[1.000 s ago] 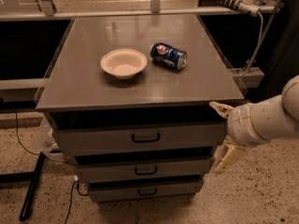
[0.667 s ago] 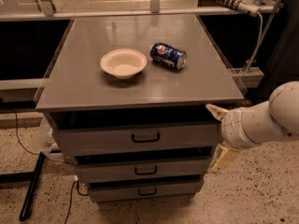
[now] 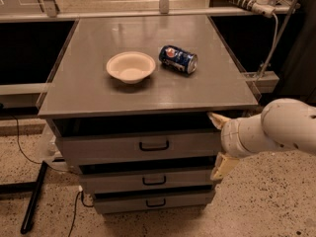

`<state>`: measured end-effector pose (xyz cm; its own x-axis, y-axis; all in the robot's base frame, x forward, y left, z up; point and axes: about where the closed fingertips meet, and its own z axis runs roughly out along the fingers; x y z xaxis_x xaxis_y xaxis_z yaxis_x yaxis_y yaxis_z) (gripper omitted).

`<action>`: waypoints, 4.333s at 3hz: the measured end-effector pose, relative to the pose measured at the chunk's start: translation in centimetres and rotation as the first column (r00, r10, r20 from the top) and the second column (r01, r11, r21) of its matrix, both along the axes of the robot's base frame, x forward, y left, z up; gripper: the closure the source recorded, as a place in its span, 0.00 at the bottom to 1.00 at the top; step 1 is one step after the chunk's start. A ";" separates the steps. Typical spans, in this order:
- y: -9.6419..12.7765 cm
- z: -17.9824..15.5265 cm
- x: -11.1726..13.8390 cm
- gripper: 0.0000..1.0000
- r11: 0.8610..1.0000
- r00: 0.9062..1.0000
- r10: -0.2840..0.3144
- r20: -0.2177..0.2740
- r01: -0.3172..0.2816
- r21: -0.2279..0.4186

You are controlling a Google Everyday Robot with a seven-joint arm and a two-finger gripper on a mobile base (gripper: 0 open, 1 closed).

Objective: Open top drawer

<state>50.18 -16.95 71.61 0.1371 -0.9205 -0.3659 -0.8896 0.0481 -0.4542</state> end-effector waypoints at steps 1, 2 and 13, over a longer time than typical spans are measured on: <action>0.1 -1.8 1.0 0.00 1.000 1.000 0.026 0.005 -0.026 -0.002; -0.1 -3.2 1.3 0.00 0.999 0.999 0.036 -0.003 -0.036 0.006; -2.0 -1.6 -2.6 0.63 0.926 0.986 0.068 -0.153 -0.006 0.377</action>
Offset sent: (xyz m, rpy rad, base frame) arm 0.0180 -0.0067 -0.0501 0.0164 0.0125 0.0423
